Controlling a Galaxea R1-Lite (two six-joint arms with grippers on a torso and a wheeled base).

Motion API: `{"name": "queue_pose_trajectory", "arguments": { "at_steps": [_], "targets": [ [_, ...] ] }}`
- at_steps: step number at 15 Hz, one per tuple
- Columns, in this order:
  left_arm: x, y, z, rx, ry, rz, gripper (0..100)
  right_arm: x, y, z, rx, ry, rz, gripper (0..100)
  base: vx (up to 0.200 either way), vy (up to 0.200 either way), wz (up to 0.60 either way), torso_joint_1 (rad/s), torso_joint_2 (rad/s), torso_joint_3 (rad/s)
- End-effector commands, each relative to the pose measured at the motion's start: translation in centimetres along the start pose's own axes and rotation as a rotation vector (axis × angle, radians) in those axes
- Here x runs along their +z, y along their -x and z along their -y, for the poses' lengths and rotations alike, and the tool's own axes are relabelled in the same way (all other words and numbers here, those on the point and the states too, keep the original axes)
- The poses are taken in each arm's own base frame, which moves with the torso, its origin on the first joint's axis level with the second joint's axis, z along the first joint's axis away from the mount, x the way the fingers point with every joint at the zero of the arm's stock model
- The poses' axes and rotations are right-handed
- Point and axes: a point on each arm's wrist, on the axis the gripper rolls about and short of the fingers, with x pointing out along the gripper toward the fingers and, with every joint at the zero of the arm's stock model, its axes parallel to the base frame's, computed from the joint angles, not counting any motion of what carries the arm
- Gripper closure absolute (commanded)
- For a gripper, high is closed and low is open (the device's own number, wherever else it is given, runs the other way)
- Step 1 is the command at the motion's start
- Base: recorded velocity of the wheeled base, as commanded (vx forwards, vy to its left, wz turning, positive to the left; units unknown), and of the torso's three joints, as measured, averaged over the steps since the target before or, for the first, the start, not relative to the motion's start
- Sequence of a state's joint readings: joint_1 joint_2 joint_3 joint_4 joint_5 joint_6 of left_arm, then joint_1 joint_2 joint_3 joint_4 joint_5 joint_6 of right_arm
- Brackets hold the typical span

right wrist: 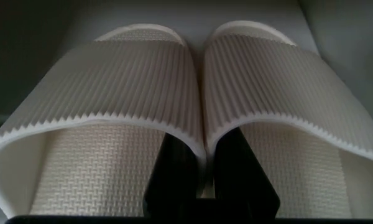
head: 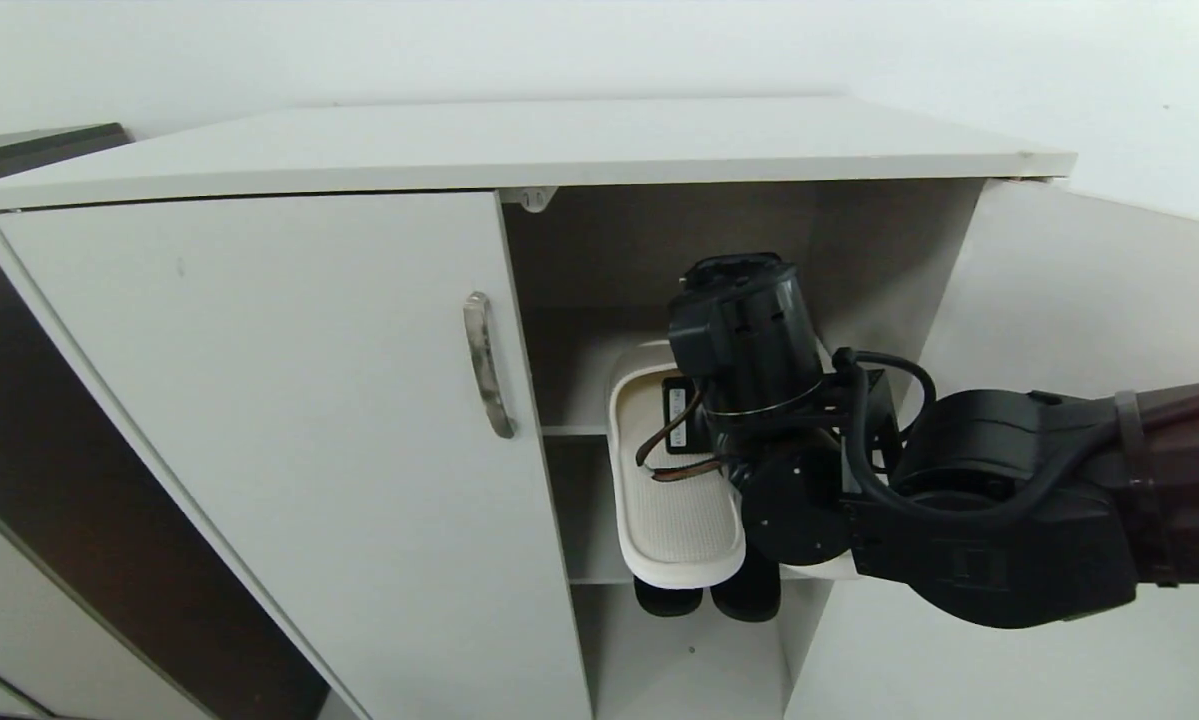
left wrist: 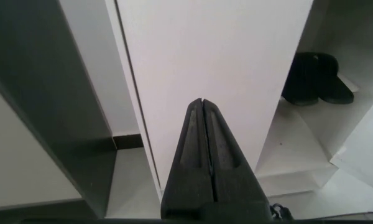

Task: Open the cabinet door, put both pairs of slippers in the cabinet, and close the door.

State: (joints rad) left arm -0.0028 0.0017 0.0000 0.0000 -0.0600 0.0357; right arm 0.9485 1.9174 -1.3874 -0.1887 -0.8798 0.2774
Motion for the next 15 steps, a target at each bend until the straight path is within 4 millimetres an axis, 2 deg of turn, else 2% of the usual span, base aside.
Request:
{"name": "queue_pose_trajectory", "arguments": {
  "at_steps": [1,5,8,9,15],
  "targets": [
    [0.0,0.0,0.0,0.000,0.000,0.000,100,-0.4,-0.2,-0.2,-0.001,0.007,-0.006,100,0.000,0.000,0.00,0.000,0.00,0.000],
    [0.0,0.0,0.0,0.000,0.000,0.000,100,-0.6,-0.7,-0.5,0.001,0.002,0.013,100,0.000,0.000,0.00,0.000,0.00,0.000],
    [0.0,0.0,0.0,0.000,0.000,0.000,100,-1.2,-2.7,-0.7,-0.019,0.012,0.022,100,0.000,0.000,0.00,0.000,0.00,0.000],
    [0.0,0.0,0.0,0.000,0.000,0.000,100,-1.0,-3.8,-0.7,-0.020,0.008,0.034,100,0.000,0.000,0.00,0.000,0.00,0.000],
    [0.0,0.0,0.0,0.000,0.000,0.000,100,1.0,-7.0,-0.5,-0.043,0.001,0.078,100,0.000,0.000,0.00,0.000,0.00,0.000]
  ]
}}
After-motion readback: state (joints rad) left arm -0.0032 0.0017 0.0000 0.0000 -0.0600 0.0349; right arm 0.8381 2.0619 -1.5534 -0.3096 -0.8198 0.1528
